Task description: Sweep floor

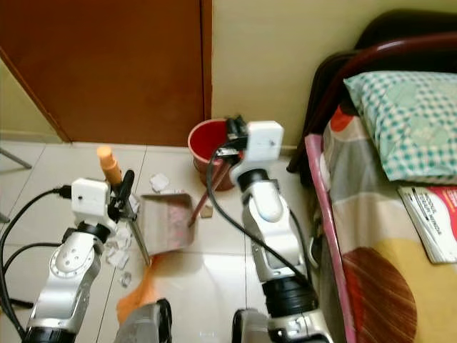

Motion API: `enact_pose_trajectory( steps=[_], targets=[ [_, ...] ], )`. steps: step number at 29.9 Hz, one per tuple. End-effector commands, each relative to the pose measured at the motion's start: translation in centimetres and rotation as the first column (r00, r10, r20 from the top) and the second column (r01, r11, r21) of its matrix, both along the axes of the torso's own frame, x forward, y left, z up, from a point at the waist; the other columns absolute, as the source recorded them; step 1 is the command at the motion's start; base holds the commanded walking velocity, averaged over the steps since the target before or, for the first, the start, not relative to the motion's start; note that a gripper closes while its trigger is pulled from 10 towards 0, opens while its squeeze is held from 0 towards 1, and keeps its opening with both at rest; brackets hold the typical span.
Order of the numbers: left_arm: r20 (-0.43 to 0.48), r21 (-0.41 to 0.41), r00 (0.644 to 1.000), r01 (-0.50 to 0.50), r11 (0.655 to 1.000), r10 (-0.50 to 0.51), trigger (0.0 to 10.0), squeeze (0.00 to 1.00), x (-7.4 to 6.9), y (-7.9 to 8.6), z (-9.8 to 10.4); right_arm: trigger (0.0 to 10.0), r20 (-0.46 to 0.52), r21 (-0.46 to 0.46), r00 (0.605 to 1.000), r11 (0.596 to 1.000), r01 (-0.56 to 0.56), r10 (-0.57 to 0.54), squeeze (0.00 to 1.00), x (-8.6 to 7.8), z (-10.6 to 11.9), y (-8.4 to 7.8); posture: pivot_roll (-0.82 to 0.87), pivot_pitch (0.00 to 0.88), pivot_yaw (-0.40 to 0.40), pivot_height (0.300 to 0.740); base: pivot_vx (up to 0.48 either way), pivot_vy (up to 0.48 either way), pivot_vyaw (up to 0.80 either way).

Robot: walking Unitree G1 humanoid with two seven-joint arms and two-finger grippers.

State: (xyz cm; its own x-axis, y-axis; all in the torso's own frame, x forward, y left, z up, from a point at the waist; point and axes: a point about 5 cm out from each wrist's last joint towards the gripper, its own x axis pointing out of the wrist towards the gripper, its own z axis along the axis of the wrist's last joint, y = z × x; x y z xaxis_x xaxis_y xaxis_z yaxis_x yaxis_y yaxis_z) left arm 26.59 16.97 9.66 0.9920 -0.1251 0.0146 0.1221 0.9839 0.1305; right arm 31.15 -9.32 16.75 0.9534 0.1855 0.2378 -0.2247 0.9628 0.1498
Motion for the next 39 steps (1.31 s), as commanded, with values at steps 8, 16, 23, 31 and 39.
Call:
enact_pose_trajectory(
  steps=[8, 16, 23, 31, 39],
  targets=[
    [-0.063, 0.030, 0.998, 0.020, 0.999, -0.019, 10.0, 0.00, -0.3, 0.0, -0.9, 10.0, -0.182, -0.026, 0.932, 0.949, 0.313, -0.313, 0.00, -1.0, -3.6, -7.4, -0.02, 0.179, -0.030, 0.740, 0.000, 0.000, 0.00],
    [-0.066, 0.042, 0.996, 0.060, 0.997, -0.057, 10.0, 0.00, -0.2, -0.3, -0.5, 10.0, -0.233, -0.055, 0.880, 0.909, 0.413, -0.414, 0.00, -1.4, -4.7, -9.3, -0.01, 0.184, -0.022, 0.740, 0.000, 0.000, 0.00],
    [0.015, 0.075, 0.996, 0.081, 0.994, -0.082, 10.0, 0.00, 0.1, -0.9, 1.0, 10.0, -0.233, -0.133, 0.866, 0.896, 0.423, -0.443, 0.00, -1.7, -5.5, -9.7, 0.00, 0.181, -0.018, 0.740, 0.000, 0.000, 0.00],
    [0.117, 0.096, 0.988, 0.088, 0.991, -0.099, 10.0, 0.00, 0.7, -1.1, 4.1, 10.0, -0.280, -0.145, 0.852, 0.897, 0.419, -0.443, 0.00, -2.0, -6.7, -9.9, 0.01, 0.178, -0.022, 0.740, 0.000, 0.000, 0.00],
    [0.174, 0.070, 0.973, 0.143, 0.987, -0.153, 10.0, 0.00, 1.5, -2.7, 6.1, 10.0, -0.176, -0.224, 0.910, 0.915, 0.336, -0.377, 0.00, -1.2, -5.6, -8.1, 0.01, 0.170, -0.021, 0.740, 0.000, 0.000, 0.00]
  ],
)
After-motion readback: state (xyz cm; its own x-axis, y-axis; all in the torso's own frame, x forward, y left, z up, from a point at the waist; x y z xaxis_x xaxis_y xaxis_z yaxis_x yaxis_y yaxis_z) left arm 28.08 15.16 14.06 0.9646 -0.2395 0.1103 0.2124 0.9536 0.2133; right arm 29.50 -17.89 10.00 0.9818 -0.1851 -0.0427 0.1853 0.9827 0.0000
